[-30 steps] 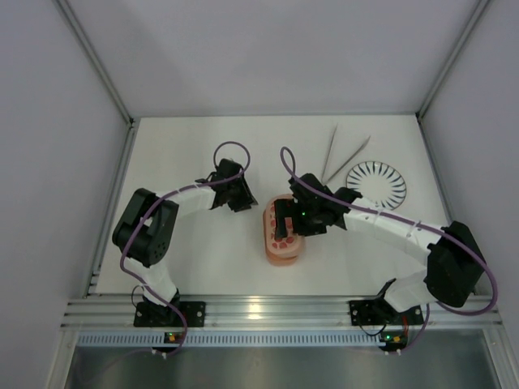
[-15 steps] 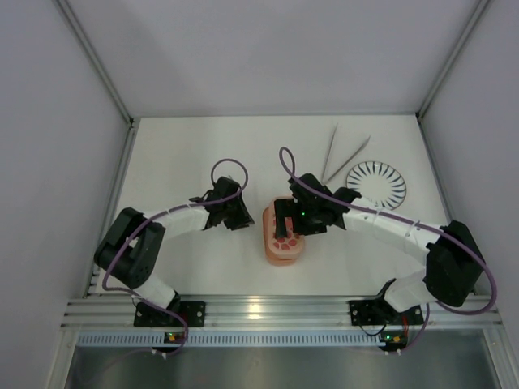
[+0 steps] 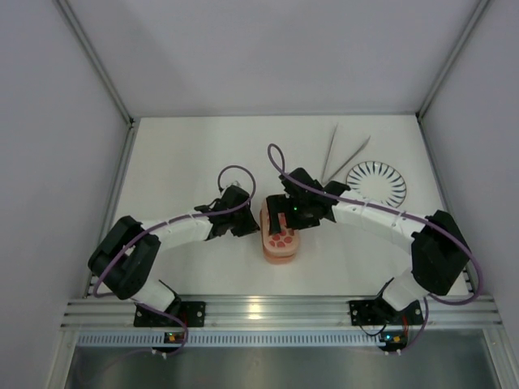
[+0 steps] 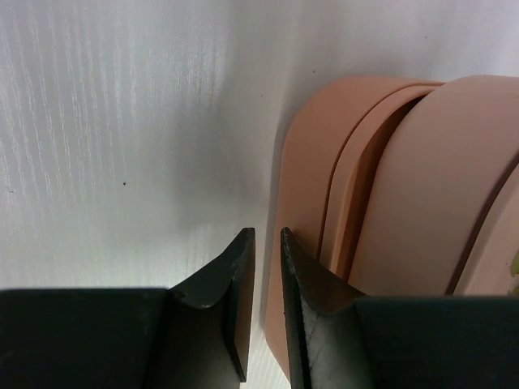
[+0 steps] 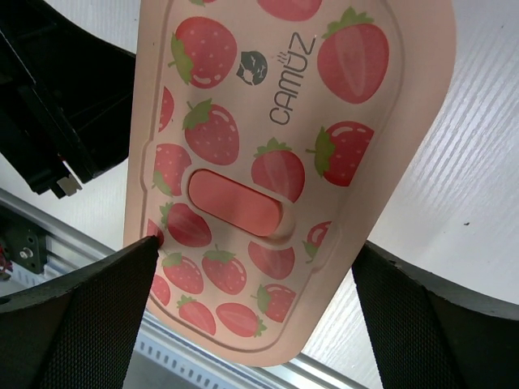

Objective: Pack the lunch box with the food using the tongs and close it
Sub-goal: Place the packing box on the packing box.

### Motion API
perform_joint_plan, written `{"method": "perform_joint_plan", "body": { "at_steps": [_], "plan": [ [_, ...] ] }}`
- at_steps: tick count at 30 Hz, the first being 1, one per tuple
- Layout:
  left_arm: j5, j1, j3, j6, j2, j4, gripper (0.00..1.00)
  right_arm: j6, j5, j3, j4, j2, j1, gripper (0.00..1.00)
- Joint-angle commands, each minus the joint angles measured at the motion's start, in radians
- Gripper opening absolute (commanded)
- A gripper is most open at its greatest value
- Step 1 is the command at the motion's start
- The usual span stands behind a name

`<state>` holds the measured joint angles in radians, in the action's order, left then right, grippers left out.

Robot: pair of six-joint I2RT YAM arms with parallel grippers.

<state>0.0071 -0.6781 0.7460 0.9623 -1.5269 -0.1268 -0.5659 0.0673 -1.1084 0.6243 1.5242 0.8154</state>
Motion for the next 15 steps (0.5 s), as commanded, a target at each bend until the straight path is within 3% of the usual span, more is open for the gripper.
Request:
{"method": "perform_joint_plan", "body": {
  "at_steps": [1, 15],
  "plan": [
    [-0.033, -0.009, 0.015, 0.027, 0.019, 0.052, 0.24, 0.046, -0.034, -0.065, -0.034, 0.011, 0.007, 0.99],
    [-0.030, -0.011, 0.099, 0.010, -0.041, 0.036, 0.25, 0.041, 0.057, 0.027, -0.107, -0.050, 0.011, 0.99]
  ]
}}
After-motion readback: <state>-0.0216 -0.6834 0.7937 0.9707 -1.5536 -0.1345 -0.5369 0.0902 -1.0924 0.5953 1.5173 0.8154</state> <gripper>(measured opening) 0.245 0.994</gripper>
